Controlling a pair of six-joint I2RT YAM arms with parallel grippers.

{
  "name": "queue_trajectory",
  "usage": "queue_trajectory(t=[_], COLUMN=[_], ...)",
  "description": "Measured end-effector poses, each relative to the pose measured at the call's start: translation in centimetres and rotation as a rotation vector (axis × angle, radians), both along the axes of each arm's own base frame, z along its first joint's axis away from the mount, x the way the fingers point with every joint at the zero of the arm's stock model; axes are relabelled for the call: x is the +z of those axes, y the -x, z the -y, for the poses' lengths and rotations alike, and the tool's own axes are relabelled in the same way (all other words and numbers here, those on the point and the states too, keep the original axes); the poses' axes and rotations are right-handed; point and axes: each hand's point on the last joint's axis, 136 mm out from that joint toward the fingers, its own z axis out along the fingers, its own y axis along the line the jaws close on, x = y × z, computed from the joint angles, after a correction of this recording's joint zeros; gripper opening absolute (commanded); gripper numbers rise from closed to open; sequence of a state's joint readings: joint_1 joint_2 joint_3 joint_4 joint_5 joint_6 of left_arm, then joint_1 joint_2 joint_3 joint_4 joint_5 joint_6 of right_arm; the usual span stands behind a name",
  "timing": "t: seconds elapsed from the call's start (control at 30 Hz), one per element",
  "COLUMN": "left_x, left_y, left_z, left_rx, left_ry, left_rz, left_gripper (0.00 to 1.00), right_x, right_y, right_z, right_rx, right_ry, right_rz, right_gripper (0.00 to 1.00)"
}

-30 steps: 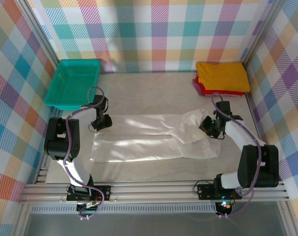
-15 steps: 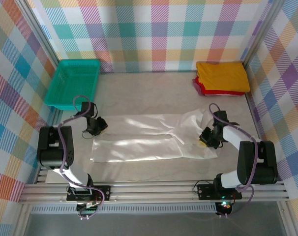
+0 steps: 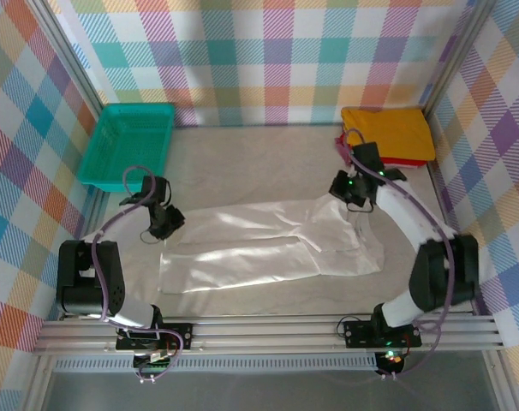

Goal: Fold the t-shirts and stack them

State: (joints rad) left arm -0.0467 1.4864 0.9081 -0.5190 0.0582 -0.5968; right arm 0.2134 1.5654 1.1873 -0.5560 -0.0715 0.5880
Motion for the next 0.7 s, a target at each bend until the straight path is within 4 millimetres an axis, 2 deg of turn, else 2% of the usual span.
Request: queue_trajectory(t=[0.07,0.13,0.23,0.33,0.4,0.57,0.7], left_x=[1.8,2.2,0.0,-3.5,-4.9,-4.7,-4.7], left_y=[-2.0,-3.7,-4.5,-3.7,-3.3,-4.1,-4.0], left_z=[0.4,0.8,0.8,0.3,-0.1,-1.6,-1.7], left_rx=[-0.018,-0.030,-0.029,-0.017,-0.003,0.046,0.051], left_ry=[-0.009,-0.009,-0.018,-0.020,0.000,0.056,0.074], left_rz=[0.055,0.085,0.045,-0.046,-0.072,-0.009,0.010], left_gripper=[0.23,0.23,0.22,0.21,0.21,0.21,0.21], right_x=[-2.5,-5.3,-8.4,-9.6,-9.8,-11.1,-11.5], right_y=[-1.3,-1.9,-2.0,-2.3,-2.4,-2.7,-3.2], right_z=[-0.3,-0.1,1.1,2.8,4.0,6.2,6.1], right_rx=[0.001,-0.010,-0.048,-0.106,-0.139,-0.201,-0.195], right_ry=[0.013,0.027,0.040,0.037,0.040,0.051,0.032], right_rz=[-0.045,-0.108,-0.186,-0.219,-0.220,-0.239,-0.232], right_gripper=[0.03,0.03,0.03,0.03,0.04,0.03,0.03])
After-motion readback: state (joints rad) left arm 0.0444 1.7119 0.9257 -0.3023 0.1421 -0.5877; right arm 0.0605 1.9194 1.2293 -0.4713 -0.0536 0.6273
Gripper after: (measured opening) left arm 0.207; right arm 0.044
